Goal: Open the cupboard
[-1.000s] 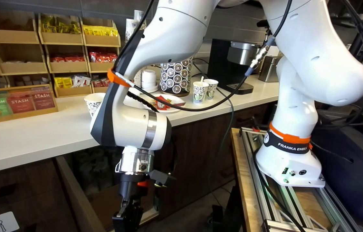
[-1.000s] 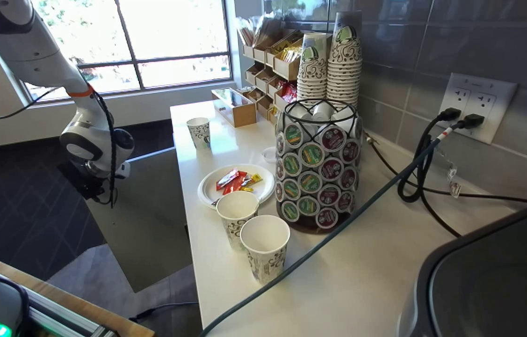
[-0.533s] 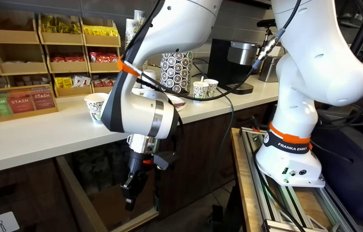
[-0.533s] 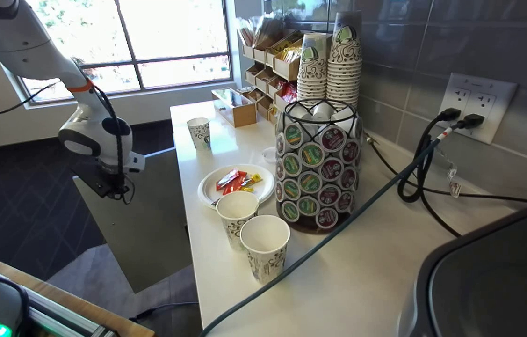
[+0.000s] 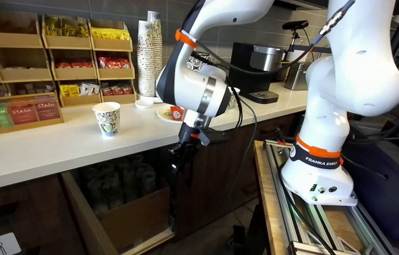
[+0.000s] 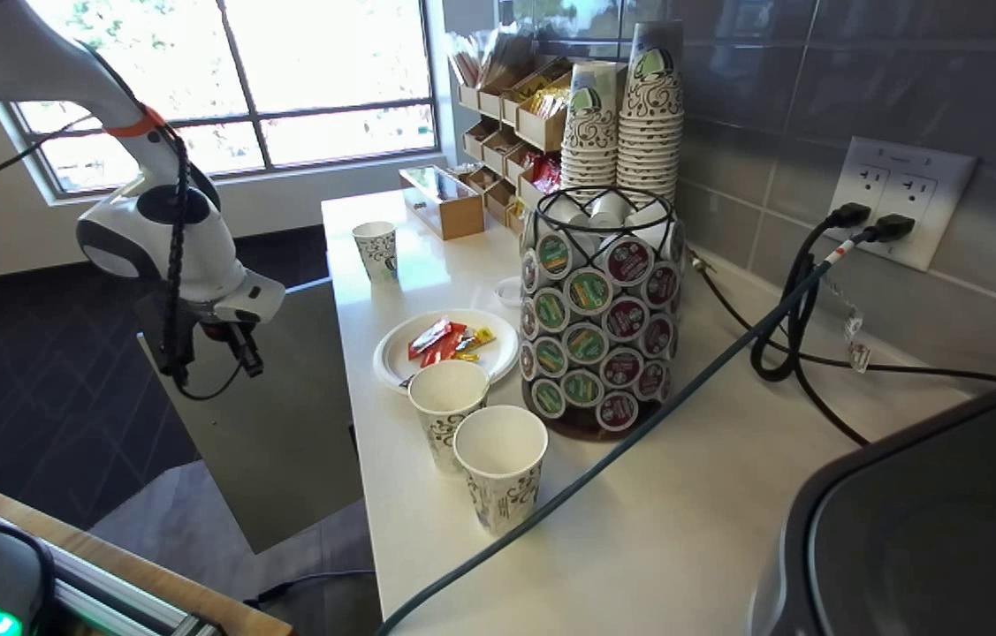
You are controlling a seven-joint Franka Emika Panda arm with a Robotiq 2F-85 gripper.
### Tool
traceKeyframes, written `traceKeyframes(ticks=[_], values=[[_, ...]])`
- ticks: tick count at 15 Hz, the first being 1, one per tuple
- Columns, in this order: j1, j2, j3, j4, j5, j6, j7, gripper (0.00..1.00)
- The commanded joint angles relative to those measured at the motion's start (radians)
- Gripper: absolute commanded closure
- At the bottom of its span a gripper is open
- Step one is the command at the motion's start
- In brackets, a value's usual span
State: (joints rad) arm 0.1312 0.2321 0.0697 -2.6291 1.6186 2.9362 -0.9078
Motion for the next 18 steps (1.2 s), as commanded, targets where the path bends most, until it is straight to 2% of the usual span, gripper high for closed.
traceKeyframes(ticks=[1, 2, 3, 7, 9, 10, 12, 13, 14, 15, 18], values=[[-0.016, -0.197, -0.015, -0.183, 0.008, 0.026, 0.078, 0.44], [-0.02, -0.244, -0.018, -0.213, 0.021, 0.034, 0.075, 0.35], [-0.027, -0.162, -0.02, -0.122, 0.087, 0.051, 0.018, 0.29], [-0.022, -0.267, -0.015, -0.125, 0.224, 0.122, -0.018, 0.0], [-0.016, -0.308, -0.01, -0.115, 0.302, 0.182, -0.088, 0.0], [-0.01, -0.41, -0.002, -0.187, 0.294, 0.221, -0.089, 0.0], [0.005, -0.373, 0.006, -0.118, 0.392, 0.321, -0.242, 0.0], [0.01, -0.406, 0.008, -0.118, 0.44, 0.359, -0.306, 0.0], [0.022, -0.406, -0.002, -0.116, 0.467, 0.346, -0.395, 0.0], [0.001, -0.374, 0.004, -0.113, 0.394, 0.328, -0.273, 0.0], [0.01, -0.397, 0.003, -0.111, 0.433, 0.334, -0.358, 0.0]])
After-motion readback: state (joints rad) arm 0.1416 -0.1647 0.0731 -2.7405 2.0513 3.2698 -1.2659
